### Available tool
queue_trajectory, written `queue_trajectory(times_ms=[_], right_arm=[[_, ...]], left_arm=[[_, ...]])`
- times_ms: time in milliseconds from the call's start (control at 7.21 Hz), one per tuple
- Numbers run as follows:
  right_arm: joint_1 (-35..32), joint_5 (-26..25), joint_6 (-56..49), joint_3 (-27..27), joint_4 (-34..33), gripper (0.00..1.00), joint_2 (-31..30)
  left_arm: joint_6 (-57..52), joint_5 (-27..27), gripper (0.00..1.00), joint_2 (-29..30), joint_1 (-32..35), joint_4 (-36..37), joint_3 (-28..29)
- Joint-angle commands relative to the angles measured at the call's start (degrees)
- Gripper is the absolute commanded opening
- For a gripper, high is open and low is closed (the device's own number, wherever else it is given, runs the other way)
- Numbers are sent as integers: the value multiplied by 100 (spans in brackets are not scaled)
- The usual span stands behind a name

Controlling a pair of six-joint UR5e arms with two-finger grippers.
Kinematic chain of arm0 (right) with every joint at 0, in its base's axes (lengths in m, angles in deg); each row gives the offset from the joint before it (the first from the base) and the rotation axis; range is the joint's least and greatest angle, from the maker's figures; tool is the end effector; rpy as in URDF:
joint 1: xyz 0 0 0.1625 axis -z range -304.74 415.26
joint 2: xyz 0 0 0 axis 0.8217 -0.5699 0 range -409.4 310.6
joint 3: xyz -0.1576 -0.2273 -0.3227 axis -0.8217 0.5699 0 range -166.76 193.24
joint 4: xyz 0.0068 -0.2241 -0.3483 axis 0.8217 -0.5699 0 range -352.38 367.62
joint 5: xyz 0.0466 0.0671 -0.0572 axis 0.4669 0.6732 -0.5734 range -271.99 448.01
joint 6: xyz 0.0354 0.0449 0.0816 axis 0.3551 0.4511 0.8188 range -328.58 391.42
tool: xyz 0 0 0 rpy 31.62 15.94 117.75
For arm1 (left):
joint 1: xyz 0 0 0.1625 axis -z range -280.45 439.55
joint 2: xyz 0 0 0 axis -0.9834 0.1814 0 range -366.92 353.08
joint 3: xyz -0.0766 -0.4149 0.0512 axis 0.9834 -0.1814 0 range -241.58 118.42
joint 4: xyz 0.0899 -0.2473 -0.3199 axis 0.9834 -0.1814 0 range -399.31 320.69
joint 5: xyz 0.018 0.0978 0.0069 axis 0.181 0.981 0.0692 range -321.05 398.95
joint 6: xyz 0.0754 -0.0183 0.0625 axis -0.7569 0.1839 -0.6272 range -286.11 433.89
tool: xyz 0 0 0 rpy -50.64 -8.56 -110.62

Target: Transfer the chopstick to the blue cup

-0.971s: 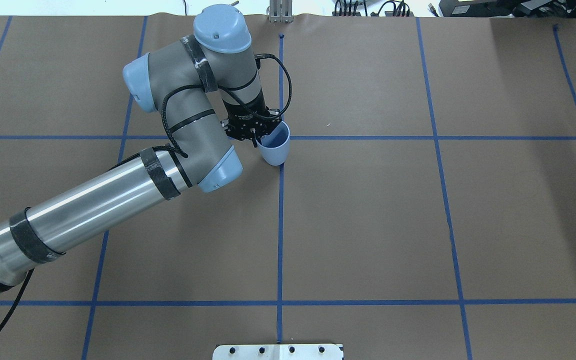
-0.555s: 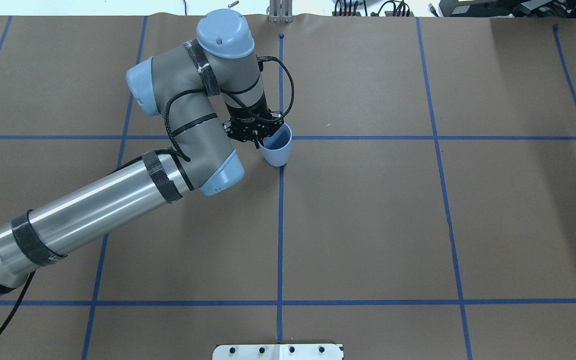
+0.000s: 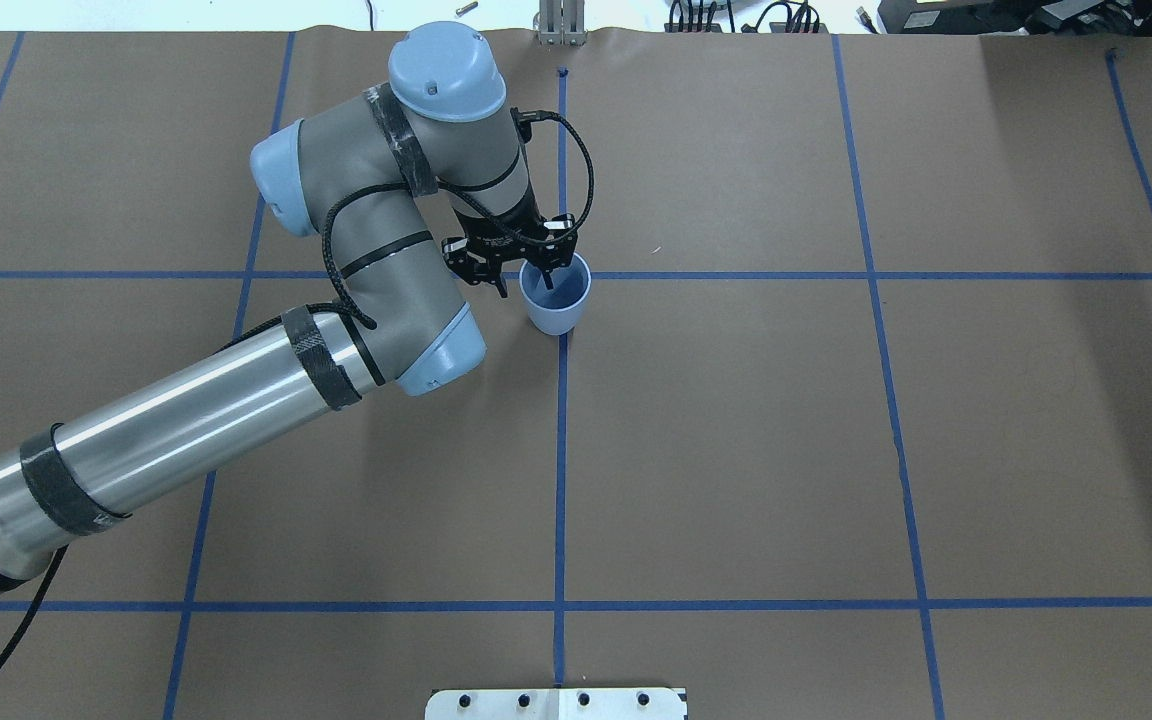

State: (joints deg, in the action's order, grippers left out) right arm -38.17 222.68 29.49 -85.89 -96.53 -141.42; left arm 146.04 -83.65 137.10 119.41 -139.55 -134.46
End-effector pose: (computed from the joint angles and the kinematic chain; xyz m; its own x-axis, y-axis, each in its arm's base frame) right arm 0.0910 -0.4598 0.6213 0.7063 0.0952 0.7014 -0.0355 0.9944 -0.0992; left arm 0.5531 -0.5653 0.1607 0.5695 -0.1393 -0.8101 0.0654 0.9901 -0.1243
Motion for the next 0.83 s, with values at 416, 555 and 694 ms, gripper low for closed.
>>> queue_trajectory(times_ms=[416, 555, 694], right_arm=[[-9, 59, 1294, -36, 53, 100, -45], [-52, 51, 1832, -10, 44, 100, -27], [-70, 33, 2542, 8, 53, 100, -9]], left_arm=[[-17, -62, 98, -949, 653, 734, -1758], [-35, -193, 98, -1155, 872, 734, -1930], [-253, -490, 98, -1191, 1135, 769, -1931]])
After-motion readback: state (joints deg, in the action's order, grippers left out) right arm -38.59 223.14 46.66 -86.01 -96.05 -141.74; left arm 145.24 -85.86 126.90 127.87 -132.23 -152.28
